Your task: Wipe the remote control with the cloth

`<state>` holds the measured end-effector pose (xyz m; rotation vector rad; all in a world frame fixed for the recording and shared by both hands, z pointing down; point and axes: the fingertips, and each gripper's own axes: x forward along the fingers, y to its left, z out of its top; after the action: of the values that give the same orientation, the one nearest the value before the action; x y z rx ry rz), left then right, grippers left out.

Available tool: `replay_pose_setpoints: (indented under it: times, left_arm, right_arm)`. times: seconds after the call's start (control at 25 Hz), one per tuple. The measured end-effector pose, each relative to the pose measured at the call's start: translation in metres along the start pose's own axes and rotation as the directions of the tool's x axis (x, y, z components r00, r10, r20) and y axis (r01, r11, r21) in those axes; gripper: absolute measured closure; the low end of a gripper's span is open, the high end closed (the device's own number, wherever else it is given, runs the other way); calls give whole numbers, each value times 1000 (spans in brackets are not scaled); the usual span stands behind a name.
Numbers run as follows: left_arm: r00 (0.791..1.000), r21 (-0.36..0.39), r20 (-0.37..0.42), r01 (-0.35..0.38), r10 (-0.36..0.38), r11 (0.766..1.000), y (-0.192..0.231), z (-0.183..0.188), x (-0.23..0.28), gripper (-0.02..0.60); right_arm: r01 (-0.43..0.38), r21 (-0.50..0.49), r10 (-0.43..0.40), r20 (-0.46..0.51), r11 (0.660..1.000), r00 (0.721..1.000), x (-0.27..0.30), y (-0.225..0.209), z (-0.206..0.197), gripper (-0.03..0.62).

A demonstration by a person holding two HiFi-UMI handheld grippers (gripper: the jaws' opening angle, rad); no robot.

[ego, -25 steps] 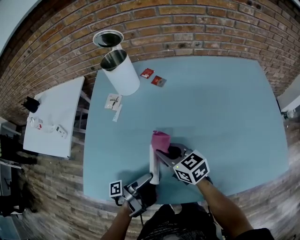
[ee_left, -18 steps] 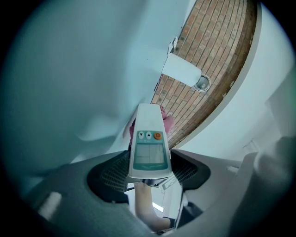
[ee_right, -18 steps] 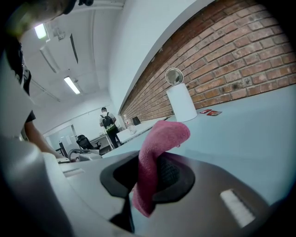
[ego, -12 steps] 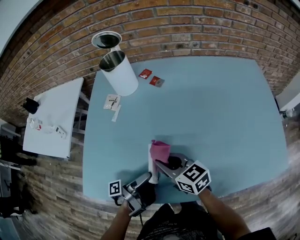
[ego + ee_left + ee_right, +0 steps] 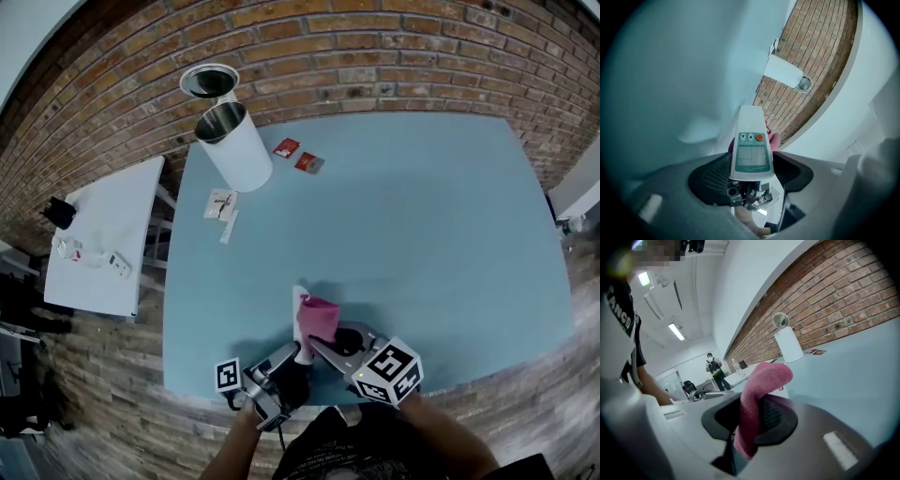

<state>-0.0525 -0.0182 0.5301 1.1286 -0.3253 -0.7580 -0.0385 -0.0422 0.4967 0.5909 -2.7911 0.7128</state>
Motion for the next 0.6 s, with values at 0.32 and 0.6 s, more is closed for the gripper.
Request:
replay_pose_setpoints:
  times: [0.32, 0.6]
  left_arm:
    - [1000, 7, 5, -5, 5, 1000, 1, 0, 0, 298]
    - [1000, 12, 7, -5, 5, 1000, 2, 3, 0, 298]
  right_arm:
    - [-23, 4, 23, 3, 1000, 1000, -11, 17, -5, 517]
    - [-34, 6, 34, 10, 999, 999, -16, 30, -9, 517]
